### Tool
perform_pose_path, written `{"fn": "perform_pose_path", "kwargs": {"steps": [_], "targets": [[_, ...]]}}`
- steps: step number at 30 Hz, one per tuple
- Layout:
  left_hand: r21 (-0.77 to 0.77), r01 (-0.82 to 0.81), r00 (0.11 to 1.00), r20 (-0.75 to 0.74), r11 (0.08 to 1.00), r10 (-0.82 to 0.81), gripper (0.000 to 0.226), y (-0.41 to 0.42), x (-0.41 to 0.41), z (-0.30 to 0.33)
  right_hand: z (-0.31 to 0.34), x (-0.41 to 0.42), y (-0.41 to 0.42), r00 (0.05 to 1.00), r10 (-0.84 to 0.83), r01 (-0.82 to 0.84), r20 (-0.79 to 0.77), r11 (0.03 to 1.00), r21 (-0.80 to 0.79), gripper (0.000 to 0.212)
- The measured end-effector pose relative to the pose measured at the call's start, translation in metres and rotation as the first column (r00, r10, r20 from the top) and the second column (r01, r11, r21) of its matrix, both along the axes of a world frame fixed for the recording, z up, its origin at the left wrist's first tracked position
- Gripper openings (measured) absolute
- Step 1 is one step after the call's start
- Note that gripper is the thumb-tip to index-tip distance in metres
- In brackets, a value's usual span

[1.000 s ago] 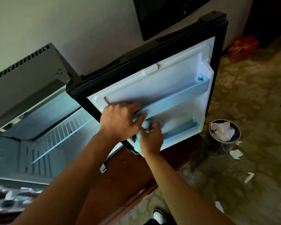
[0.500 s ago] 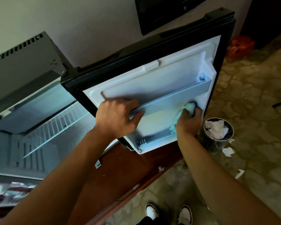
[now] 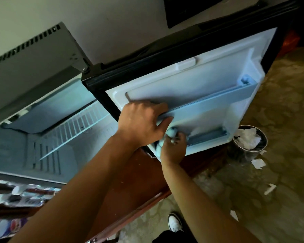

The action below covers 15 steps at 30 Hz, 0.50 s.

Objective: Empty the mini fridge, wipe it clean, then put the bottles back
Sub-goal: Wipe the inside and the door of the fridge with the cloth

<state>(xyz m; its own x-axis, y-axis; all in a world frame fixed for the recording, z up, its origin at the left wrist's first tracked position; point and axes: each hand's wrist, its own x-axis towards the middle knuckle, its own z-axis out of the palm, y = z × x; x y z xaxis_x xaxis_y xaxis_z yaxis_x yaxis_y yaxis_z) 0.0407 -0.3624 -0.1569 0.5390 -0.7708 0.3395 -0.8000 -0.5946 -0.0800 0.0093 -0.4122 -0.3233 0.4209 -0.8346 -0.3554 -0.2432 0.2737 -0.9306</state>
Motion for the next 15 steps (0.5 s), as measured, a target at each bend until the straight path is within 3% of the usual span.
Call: {"fn": "perform_pose_path", "kwargs": {"steps": [10,15], "targets": [[-0.049,0.056,0.998,0.013,0.997,-0.055,0.027,0.004,0.004,-0.003,-0.003,0.006,-0.056,0.956,-0.294,0.292,0.009,0.953,0.080,0.016],[-0.078,0.074,0.997,0.000,0.994,-0.075,0.025,0.003,0.005,-0.003,-0.007,0.002,-0.109,0.930,-0.361,0.353,0.061,0.928,0.116,0.031]]}}
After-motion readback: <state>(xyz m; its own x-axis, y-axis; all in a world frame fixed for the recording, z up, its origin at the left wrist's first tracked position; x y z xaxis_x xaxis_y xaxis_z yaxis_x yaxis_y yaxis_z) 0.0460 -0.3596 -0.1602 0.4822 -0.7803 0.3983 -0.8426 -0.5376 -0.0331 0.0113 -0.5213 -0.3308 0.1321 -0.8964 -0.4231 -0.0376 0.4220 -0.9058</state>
